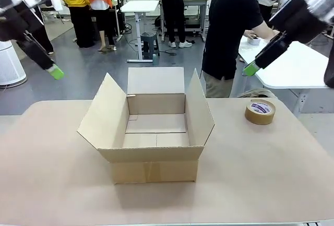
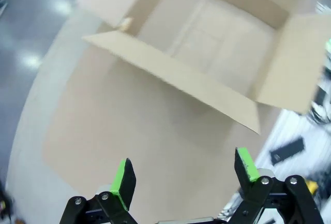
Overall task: Wrap the clocks to prevent damage.
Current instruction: Open the side flaps of the Package Box.
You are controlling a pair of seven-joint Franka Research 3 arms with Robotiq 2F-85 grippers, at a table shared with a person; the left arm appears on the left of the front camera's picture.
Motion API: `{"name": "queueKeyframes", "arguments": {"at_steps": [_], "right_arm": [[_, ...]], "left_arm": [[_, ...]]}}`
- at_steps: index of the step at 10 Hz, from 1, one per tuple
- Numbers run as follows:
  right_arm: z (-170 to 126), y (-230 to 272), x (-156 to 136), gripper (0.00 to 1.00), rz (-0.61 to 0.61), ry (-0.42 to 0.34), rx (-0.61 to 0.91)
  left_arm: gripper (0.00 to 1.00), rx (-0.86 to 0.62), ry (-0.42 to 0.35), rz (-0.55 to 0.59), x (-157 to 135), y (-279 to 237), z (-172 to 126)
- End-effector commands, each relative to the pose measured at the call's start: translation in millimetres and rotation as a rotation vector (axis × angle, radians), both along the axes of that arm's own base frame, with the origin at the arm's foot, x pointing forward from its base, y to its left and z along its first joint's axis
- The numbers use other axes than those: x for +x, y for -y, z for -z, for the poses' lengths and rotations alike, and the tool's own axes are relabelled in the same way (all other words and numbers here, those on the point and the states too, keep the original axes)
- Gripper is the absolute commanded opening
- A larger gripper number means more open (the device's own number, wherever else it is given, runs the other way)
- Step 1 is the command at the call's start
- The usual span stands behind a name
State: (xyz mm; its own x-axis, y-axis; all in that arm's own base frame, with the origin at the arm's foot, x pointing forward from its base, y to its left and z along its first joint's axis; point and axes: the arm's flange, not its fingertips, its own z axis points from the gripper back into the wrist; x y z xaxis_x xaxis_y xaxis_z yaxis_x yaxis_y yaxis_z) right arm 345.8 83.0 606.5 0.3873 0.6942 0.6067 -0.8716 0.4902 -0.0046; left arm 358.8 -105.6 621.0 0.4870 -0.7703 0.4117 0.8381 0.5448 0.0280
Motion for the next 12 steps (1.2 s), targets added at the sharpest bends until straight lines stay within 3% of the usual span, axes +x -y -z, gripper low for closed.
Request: {"name": "queueKeyframes", "arguments": {"at_steps": [1,3,4,6,8,9,12], "right_arm": [[-19.6,31.1,12.7,1.0,-0.278,-0.1,0.118],[-28.8,52.0,13.9,1.0,-0.473,-0.086,0.196],[-28.0,64.5,18.6,1.0,-0.508,-0.048,0.221],[-18.8,75.6,27.5,1.0,-0.47,-0.036,0.266],[-23.4,76.5,15.9,1.0,-0.494,-0.034,0.26],[-23.4,76.5,15.9,1.0,-0.494,-0.034,0.26],[-23.4,76.5,15.9,1.0,-0.494,-0.034,0.26]], "left_arm": [[1.0,-0.062,-0.149,0.292,23.3,-25.3,-35.6],[1.0,-0.097,-0.176,0.454,32.7,-46.8,-45.2],[1.0,-0.143,-0.156,0.534,40.7,-60.4,-43.5],[1.0,-0.238,-0.048,0.573,37.7,-82.6,-26.0],[1.0,-0.324,0.07,0.585,28.0,-76.8,-18.7],[1.0,-0.213,-0.052,0.574,41.5,-87.9,-30.3],[1.0,-0.213,-0.052,0.574,41.5,-87.9,-30.3]]}}
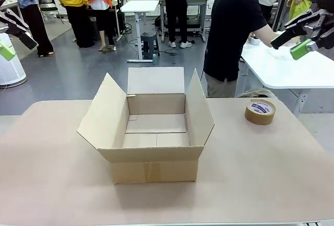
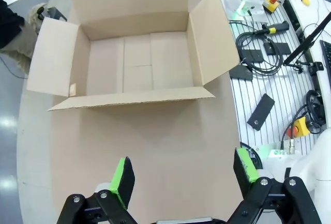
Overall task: Wrap the clocks to prevent damage.
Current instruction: Open the side flaps of the Package Box.
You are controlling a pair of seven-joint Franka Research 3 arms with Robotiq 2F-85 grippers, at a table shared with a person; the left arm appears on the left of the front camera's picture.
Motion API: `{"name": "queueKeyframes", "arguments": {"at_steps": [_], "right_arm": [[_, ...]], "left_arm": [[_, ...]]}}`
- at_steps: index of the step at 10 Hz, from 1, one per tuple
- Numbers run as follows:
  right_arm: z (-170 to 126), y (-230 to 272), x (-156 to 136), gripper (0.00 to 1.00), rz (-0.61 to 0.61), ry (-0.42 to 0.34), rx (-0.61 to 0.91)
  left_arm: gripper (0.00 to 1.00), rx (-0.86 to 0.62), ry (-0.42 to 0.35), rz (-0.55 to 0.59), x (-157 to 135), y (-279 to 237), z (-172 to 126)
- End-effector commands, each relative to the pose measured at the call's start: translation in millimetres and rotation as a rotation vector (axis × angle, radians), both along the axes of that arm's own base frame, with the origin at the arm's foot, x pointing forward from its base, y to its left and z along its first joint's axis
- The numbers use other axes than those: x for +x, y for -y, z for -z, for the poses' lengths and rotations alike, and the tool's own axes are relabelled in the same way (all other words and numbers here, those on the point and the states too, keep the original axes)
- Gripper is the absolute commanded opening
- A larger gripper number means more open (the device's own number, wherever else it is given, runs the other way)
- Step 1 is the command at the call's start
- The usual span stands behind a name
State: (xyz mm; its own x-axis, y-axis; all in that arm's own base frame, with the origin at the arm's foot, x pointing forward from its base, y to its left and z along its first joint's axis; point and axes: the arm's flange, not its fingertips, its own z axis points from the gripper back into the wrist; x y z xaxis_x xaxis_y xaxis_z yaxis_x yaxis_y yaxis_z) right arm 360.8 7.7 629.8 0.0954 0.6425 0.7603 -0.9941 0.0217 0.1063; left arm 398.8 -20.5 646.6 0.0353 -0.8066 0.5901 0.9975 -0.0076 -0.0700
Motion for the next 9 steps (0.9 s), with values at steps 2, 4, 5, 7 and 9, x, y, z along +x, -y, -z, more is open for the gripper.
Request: {"name": "queueKeyframes", "arguments": {"at_steps": [2,4,5,7,9], "right_arm": [[9.4,-0.9,3.4,1.0,-0.008,0.029,0.045],[20.1,1.9,8.2,1.0,0.017,0.059,0.08],[20.5,2.7,7.7,1.0,0.013,0.062,0.084],[20.7,2.4,6.0,1.0,0.018,0.084,0.077],[24.5,-0.8,9.5,1.0,0.038,0.082,0.064]], "left_arm": [[1.0,-0.05,0.052,-0.043,11.7,-8.3,7.2],[1.0,-0.124,0.036,-0.055,24.0,-18.3,12.9],[1.0,-0.139,0.041,-0.044,25.7,-20.3,13.2],[1.0,-0.142,0.048,-0.049,25.1,-20.2,12.5],[1.0,-0.152,0.062,-0.056,25.2,-20.6,12.8]]}}
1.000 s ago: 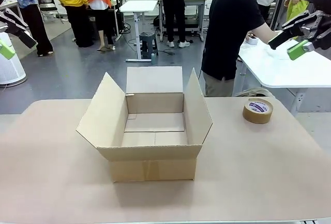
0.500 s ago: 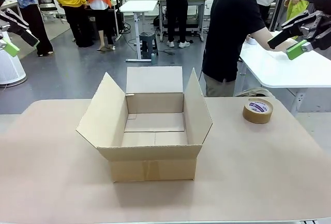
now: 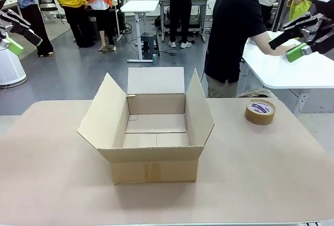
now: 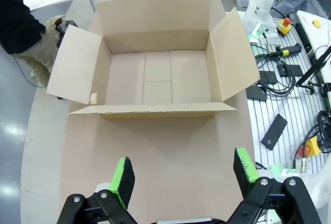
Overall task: Wrap the clocks to prevent damage.
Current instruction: Open the side flaps of the Package Box.
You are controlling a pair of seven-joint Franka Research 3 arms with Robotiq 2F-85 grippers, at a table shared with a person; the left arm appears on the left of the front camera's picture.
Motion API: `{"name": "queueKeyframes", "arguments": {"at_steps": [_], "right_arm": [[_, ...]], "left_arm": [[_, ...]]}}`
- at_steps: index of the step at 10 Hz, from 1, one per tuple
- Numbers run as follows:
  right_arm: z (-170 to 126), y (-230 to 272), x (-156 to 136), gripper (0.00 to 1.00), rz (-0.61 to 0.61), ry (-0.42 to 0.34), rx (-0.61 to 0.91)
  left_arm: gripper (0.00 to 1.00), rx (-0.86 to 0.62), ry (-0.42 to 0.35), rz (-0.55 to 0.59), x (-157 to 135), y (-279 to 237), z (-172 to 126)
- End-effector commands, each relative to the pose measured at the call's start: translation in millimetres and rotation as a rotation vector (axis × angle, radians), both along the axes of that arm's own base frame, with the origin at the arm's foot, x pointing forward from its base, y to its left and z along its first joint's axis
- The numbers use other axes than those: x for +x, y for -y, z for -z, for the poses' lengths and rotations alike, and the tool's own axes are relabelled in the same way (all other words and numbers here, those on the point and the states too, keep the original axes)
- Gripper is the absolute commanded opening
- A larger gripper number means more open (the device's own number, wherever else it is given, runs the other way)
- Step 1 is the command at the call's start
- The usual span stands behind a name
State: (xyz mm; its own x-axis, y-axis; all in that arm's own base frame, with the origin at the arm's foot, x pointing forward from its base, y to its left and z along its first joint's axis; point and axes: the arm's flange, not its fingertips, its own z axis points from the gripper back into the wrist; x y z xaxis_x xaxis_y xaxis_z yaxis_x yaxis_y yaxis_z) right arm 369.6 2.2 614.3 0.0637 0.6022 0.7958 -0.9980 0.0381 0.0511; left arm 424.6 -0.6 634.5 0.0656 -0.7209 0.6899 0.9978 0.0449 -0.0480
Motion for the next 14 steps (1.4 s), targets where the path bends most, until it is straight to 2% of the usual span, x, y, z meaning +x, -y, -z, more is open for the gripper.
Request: {"name": "queueKeyframes", "arguments": {"at_steps": [1,2,3,4,5,6,7,14], "right_arm": [[10.9,-8.1,2.3,1.0,0.011,0.027,0.011],[12.2,-8.8,1.6,1.0,-0.039,0.045,0.005],[11.4,-9.3,2.3,0.41,-0.038,0.035,0.005],[11.4,-9.9,1.8,0.41,-0.034,0.03,0.006],[11.5,-11.3,1.1,0.0,-0.031,0.032,-0.001],[11.4,-11.7,0.4,0.36,-0.031,0.029,-0.006],[10.9,-12.3,-0.7,0.0,-0.031,0.026,-0.012],[9.3,-21.1,-4.0,0.0,-0.019,0.007,-0.052]], "left_arm": [[1.0,-0.032,0.044,0.009,-0.8,-2.3,1.8],[0.4,-0.023,0.064,0.018,-2.0,-3.8,1.1],[0.4,-0.022,0.069,0.027,-2.5,-4.3,-1.4],[0.0,-0.022,0.067,0.023,-3.7,-4.9,-1.2],[0.35,-0.021,0.063,0.026,-2.5,-3.8,-1.4],[0.0,-0.02,0.059,0.031,-1.6,-3.4,-1.2],[0.0,-0.02,0.062,0.032,-2.5,-4.1,-0.7],[0.0,-0.001,0.067,0.016,-3.9,-0.8,-2.7]]}}
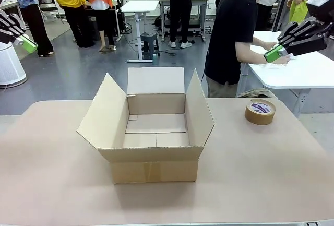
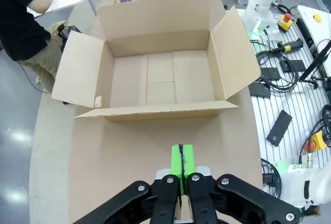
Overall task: Wrap the clocks to prevent damage.
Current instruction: Open the side flaps of the Package Box.
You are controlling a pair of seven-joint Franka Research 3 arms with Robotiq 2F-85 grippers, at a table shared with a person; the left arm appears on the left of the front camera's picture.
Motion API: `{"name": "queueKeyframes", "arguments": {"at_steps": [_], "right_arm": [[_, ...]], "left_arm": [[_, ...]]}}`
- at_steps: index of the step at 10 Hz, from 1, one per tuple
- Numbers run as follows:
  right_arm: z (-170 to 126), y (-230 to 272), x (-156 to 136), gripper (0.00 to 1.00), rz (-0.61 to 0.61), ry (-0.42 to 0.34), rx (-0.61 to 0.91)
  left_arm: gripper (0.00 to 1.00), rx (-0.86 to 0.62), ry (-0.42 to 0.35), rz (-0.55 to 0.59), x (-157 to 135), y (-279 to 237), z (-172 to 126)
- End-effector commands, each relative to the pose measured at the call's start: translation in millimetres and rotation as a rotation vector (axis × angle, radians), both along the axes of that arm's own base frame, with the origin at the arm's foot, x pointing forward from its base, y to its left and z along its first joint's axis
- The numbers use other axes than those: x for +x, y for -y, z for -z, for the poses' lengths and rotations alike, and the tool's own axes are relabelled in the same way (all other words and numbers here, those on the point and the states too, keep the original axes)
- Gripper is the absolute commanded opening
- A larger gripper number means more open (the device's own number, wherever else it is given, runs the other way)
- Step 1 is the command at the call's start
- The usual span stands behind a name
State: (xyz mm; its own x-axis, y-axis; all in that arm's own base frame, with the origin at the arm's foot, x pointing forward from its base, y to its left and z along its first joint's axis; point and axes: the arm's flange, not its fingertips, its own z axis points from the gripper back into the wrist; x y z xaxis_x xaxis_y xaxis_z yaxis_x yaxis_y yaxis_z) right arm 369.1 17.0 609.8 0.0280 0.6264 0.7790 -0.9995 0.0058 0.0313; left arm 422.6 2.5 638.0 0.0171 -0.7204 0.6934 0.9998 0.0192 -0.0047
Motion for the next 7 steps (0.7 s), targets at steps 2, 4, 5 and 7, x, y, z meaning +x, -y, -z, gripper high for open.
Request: {"name": "queueKeyframes", "arguments": {"at_steps": [2,4,5,7], "right_arm": [[2.9,-41.9,3.7,0.0,0.074,-0.063,-0.019],[11.5,-105.4,13.8,0.0,0.138,-0.164,-0.055],[22.4,-135.2,18.4,0.0,0.153,-0.202,-0.106],[54.7,-187.3,29.3,0.0,0.258,-0.276,-0.232]], "left_arm": [[0.0,0.068,-0.002,-0.01,-1.3,30.8,0.3],[0.0,0.145,-0.028,-0.038,6.4,74.9,4.4],[0.0,0.193,-0.035,-0.073,12.8,99.4,15.7],[0.0,0.271,-0.083,-0.172,32.9,147.8,46.9]]}}
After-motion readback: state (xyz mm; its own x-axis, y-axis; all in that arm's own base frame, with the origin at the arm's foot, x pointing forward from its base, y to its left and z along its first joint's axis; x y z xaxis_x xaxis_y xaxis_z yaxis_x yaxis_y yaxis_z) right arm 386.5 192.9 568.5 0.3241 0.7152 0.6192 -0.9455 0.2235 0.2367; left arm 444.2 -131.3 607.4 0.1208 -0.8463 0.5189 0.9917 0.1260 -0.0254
